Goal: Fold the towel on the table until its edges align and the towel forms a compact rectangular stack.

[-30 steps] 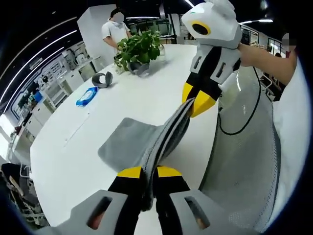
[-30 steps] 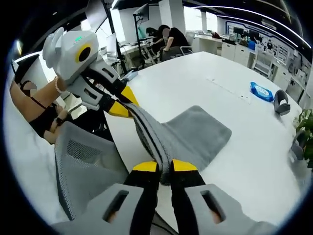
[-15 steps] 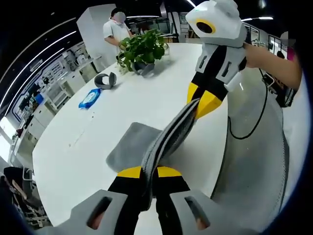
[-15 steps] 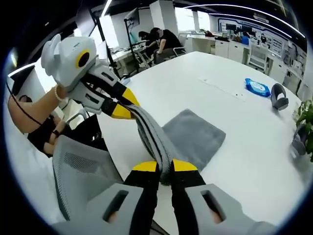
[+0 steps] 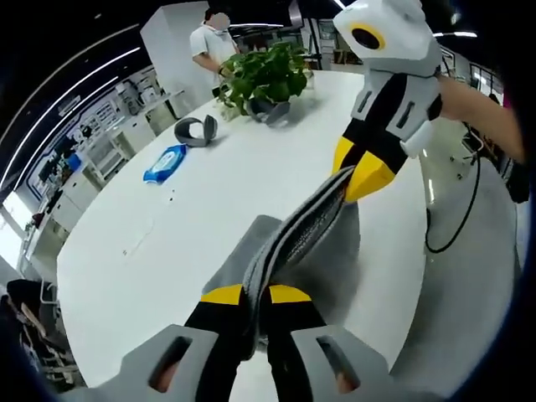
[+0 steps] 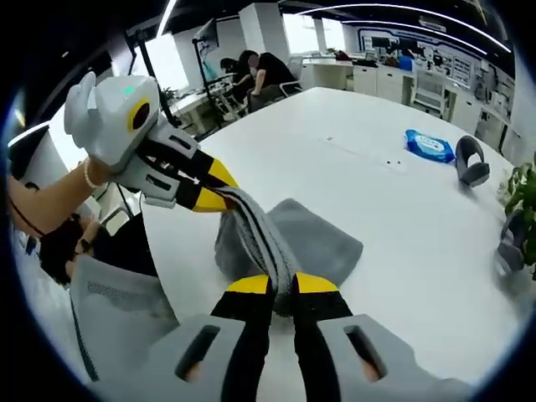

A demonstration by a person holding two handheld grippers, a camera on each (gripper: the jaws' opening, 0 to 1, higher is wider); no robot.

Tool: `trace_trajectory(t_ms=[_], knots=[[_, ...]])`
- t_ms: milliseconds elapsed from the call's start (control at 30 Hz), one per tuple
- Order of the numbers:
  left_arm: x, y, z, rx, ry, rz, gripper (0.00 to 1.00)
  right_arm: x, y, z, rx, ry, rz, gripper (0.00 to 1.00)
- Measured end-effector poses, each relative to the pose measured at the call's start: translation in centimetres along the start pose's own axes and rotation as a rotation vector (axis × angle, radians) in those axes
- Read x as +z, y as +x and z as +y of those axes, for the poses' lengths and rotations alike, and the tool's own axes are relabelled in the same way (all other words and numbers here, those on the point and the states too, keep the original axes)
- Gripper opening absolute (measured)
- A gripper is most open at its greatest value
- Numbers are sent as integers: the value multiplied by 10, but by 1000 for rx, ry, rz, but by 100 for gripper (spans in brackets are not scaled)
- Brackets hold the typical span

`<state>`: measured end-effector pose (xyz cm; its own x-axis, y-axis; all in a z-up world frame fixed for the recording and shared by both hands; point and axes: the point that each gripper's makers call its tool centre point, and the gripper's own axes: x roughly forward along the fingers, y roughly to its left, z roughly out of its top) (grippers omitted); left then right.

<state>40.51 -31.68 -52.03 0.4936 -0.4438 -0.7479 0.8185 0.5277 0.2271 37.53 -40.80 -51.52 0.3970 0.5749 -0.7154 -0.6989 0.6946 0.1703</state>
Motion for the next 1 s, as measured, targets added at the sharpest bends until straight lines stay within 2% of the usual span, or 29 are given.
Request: trace_trajectory(t_ms=[233, 500, 700, 867, 1000], knots=[[-15, 32, 11, 22, -74, 14, 9, -4, 28, -20, -39, -8, 27, 7], [-29, 62, 23, 97, -80, 22, 10, -8, 60, -40, -73, -15, 16, 7], [-41, 78, 28, 98, -139, 59, 11, -13, 83, -57, -124, -46, 26, 8], [-52, 92, 29, 108, -216, 71, 12, -23, 98, -67, -150, -10, 17, 9], [-57, 102, 29, 119, -228, 81, 12, -25, 108, -74, -178, -8, 8, 10]])
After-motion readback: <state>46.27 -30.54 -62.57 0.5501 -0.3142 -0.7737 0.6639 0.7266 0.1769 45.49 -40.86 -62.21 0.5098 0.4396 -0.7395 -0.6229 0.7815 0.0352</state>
